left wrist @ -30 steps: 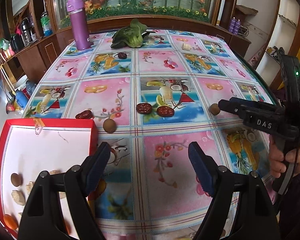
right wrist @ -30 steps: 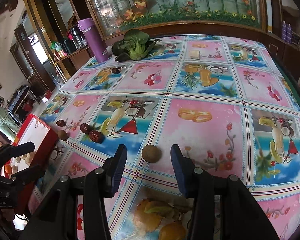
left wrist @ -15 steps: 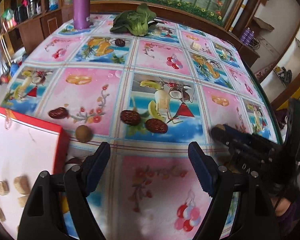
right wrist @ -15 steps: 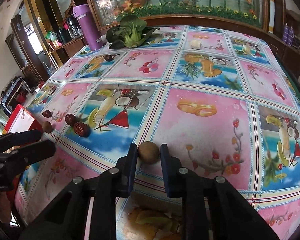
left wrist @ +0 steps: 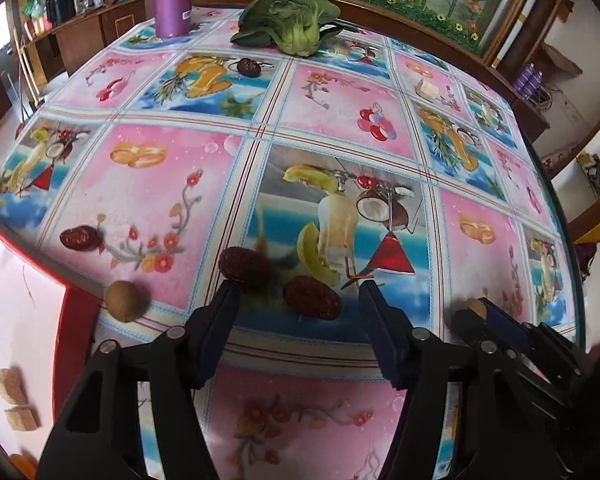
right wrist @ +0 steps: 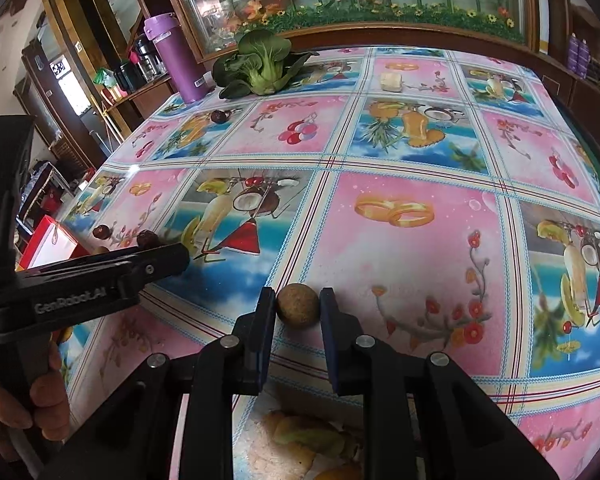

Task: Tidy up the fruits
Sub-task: 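Grasp a brown date with the left tool while the right tool holds its fruit, then carry the date and brown fruit over the tray with both tools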

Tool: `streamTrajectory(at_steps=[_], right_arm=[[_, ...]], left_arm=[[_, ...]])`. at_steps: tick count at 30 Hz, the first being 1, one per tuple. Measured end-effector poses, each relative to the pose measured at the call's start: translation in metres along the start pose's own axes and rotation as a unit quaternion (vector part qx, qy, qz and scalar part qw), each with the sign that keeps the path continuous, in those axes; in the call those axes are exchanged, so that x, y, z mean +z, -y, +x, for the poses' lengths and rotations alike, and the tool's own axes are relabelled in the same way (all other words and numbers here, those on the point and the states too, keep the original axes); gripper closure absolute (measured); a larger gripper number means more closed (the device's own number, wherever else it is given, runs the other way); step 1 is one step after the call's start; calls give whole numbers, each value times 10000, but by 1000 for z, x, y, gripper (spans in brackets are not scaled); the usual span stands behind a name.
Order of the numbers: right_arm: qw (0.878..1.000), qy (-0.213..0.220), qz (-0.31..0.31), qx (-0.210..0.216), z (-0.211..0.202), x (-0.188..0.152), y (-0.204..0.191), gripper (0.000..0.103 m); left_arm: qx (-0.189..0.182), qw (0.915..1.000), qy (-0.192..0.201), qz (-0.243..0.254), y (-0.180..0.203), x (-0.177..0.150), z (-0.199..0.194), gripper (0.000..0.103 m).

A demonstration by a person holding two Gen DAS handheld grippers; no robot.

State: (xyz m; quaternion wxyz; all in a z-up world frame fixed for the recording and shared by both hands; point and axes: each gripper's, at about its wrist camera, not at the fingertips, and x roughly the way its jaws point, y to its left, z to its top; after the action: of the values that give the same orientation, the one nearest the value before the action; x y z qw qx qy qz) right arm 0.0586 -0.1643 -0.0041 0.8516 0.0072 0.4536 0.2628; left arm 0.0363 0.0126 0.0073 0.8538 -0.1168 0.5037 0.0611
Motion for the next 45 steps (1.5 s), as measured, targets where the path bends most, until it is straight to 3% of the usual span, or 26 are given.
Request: streamTrajectory(at_steps=[9, 16, 28, 35, 40, 45], right_arm=[[10000, -23, 85, -7, 0, 0, 3, 82], [9999, -2, 73, -72, 0, 0, 3, 82], [9998, 85, -94, -142, 2, 0, -1, 82], [9998, 199, -54, 27, -5, 0, -2, 82], [9990, 293, -88, 324, -13, -4, -17, 82], [9962, 407, -367, 683, -23, -5, -65, 82]], left_arm=[[350, 9958, 226, 816, 8, -7, 1, 67], [227, 9947, 239, 978, 0, -7, -1, 81], [168, 9948, 213, 981, -3, -7, -2, 82], [57, 9947, 287, 989, -3, -14, -10, 82], [-40, 9929, 585, 1035, -10, -34, -49, 82], [100, 9921, 933, 831, -53, -58, -100, 82]])
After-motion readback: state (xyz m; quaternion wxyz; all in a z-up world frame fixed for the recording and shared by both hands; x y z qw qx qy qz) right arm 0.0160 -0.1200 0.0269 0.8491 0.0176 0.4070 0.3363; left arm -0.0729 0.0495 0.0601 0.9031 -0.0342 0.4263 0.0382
